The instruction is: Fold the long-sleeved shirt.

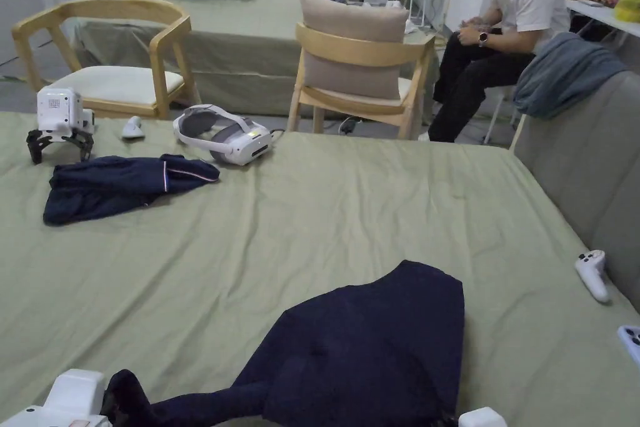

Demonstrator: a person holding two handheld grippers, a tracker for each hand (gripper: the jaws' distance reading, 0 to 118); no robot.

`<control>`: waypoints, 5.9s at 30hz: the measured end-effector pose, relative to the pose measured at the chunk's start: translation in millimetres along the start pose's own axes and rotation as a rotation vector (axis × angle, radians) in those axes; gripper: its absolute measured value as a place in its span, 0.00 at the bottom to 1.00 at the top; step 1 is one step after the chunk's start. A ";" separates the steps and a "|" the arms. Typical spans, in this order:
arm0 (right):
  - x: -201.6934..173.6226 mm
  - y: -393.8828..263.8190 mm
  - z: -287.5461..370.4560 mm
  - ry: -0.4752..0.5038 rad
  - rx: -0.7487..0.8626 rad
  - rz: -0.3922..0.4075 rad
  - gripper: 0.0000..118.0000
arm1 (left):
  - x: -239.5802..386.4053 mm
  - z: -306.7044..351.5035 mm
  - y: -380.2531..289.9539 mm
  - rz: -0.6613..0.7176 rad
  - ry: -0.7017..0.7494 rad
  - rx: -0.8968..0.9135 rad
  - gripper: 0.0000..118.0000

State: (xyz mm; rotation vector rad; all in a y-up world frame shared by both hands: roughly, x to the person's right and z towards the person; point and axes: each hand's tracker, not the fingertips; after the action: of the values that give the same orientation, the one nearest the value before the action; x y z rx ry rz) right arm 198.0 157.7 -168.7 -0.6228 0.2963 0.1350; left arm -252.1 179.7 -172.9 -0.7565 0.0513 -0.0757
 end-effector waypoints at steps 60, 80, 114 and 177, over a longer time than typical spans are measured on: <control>172.5 226.2 -233.1 0.030 -0.225 -0.213 0.98 | 128.2 -174.4 69.9 -0.008 -0.263 -0.136 0.02; 170.5 235.4 -194.8 0.090 -0.183 -0.395 0.03 | 110.1 -132.3 85.7 0.080 -0.297 -0.032 0.02; 81.5 476.4 203.1 0.084 0.734 -0.177 0.02 | -6.7 228.0 417.6 0.121 -0.130 0.797 0.01; 38.0 38.4 19.4 -0.028 -0.037 0.047 0.02 | 78.6 28.0 -4.7 -0.067 -0.126 0.008 0.01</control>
State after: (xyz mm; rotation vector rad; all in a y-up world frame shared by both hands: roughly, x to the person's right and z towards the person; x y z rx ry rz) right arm 230.4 201.4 -186.8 -0.6502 0.2824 0.1946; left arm -172.0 188.6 -150.8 -0.7536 -0.0943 -0.0918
